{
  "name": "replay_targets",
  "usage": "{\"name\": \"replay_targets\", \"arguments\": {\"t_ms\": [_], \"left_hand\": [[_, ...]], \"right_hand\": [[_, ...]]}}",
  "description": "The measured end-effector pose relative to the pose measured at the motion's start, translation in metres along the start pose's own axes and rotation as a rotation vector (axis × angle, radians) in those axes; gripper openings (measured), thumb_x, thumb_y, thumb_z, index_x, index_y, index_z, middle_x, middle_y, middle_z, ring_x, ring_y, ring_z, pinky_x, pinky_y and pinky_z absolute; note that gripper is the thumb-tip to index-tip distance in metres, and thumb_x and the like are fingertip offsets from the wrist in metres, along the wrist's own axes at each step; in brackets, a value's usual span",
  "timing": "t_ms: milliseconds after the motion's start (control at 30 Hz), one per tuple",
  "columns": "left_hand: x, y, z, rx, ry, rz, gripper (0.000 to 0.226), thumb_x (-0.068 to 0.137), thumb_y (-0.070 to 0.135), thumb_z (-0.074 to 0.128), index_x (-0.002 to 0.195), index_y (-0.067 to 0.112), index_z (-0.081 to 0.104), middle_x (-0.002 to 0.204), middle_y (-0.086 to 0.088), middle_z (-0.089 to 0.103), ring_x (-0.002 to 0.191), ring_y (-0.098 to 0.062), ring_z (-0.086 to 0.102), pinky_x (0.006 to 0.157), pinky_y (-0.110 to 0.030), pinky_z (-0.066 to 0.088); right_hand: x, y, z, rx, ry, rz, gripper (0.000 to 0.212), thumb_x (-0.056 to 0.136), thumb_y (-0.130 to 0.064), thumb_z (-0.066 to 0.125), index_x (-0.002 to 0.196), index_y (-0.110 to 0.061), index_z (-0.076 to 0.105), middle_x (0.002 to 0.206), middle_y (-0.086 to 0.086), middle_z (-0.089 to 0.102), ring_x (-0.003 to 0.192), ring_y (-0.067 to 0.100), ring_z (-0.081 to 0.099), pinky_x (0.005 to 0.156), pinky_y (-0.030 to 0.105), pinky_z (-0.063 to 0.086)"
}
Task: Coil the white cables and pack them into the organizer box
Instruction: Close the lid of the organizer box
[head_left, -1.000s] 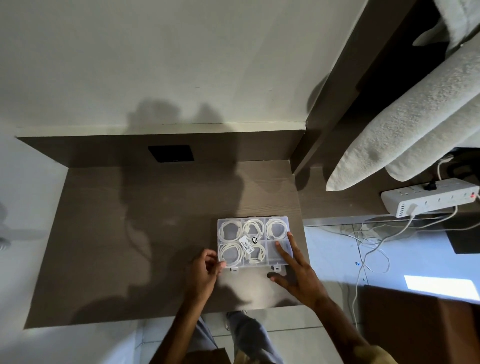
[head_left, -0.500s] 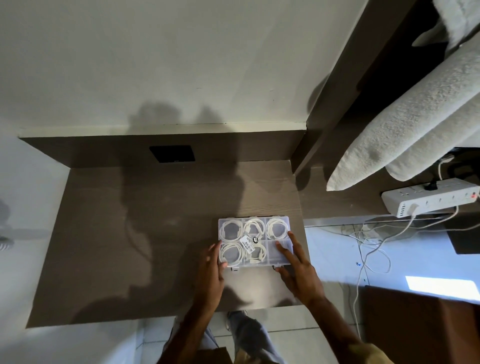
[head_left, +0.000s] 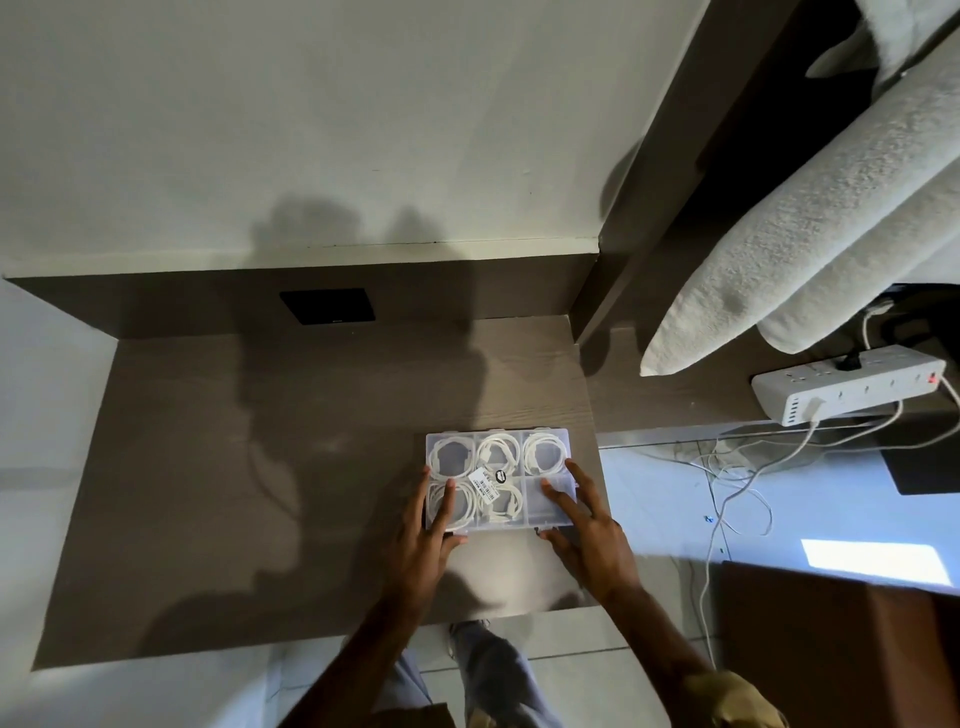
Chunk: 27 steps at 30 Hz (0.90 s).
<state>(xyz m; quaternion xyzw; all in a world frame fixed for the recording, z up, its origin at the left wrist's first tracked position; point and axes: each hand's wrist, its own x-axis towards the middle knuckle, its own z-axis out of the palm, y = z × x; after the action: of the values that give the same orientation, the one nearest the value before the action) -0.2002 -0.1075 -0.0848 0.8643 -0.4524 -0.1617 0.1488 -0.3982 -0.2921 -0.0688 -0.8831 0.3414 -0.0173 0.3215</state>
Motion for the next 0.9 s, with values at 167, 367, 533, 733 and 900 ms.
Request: {"name": "replay_targets", "arguments": {"t_ms": [167, 367, 533, 733, 900], "left_hand": [[0.000, 0.001, 0.005, 0.021, -0.016, -0.021, 0.087, 0.062, 0.046, 0.091, 0.139, 0.019, 0.061, 0.153, -0.014, 0.050, 0.140, -0.025, 0.043, 0.082, -0.037, 0.062], [-0.001, -0.001, 0.001, -0.003, -0.013, 0.019, 0.087, 0.066, 0.039, 0.090, 0.143, 0.020, 0.056, 0.159, -0.016, 0.041, 0.141, -0.032, 0.046, 0.095, -0.038, 0.056], [0.001, -0.002, -0.003, -0.034, 0.023, 0.023, 0.087, 0.068, 0.038, 0.090, 0.144, 0.021, 0.052, 0.157, -0.017, 0.036, 0.140, -0.031, 0.044, 0.092, -0.038, 0.058], [-0.002, 0.002, 0.003, -0.122, 0.017, 0.005, 0.085, 0.064, 0.027, 0.095, 0.140, 0.015, 0.058, 0.153, -0.020, 0.047, 0.138, -0.026, 0.045, 0.094, -0.034, 0.055], [-0.003, 0.000, 0.010, -0.145, 0.019, 0.020, 0.084, 0.064, 0.011, 0.094, 0.140, 0.012, 0.058, 0.156, -0.023, 0.040, 0.141, -0.031, 0.044, 0.105, -0.031, 0.050]], "right_hand": [[-0.001, 0.002, 0.005, -0.047, 0.044, 0.006, 0.077, 0.084, -0.032, 0.086, 0.150, -0.035, 0.047, 0.169, 0.005, 0.029, 0.123, 0.036, 0.069, 0.077, 0.047, 0.068], [-0.002, 0.000, 0.012, -0.054, 0.077, 0.028, 0.071, 0.087, -0.026, 0.083, 0.150, -0.034, 0.052, 0.170, 0.006, 0.033, 0.122, 0.035, 0.070, 0.074, 0.044, 0.069], [0.000, 0.000, 0.011, -0.066, 0.062, 0.041, 0.078, 0.082, -0.034, 0.087, 0.151, -0.034, 0.050, 0.170, 0.004, 0.029, 0.130, 0.036, 0.066, 0.080, 0.047, 0.068], [0.000, -0.001, 0.015, -0.050, 0.108, 0.044, 0.081, 0.081, -0.035, 0.088, 0.151, -0.039, 0.047, 0.174, -0.016, 0.011, 0.135, 0.029, 0.062, 0.081, 0.041, 0.067], [-0.002, 0.000, 0.019, -0.058, 0.123, 0.034, 0.078, 0.087, -0.038, 0.082, 0.154, -0.040, 0.043, 0.174, -0.022, -0.005, 0.138, 0.027, 0.060, 0.079, 0.036, 0.067]]}}
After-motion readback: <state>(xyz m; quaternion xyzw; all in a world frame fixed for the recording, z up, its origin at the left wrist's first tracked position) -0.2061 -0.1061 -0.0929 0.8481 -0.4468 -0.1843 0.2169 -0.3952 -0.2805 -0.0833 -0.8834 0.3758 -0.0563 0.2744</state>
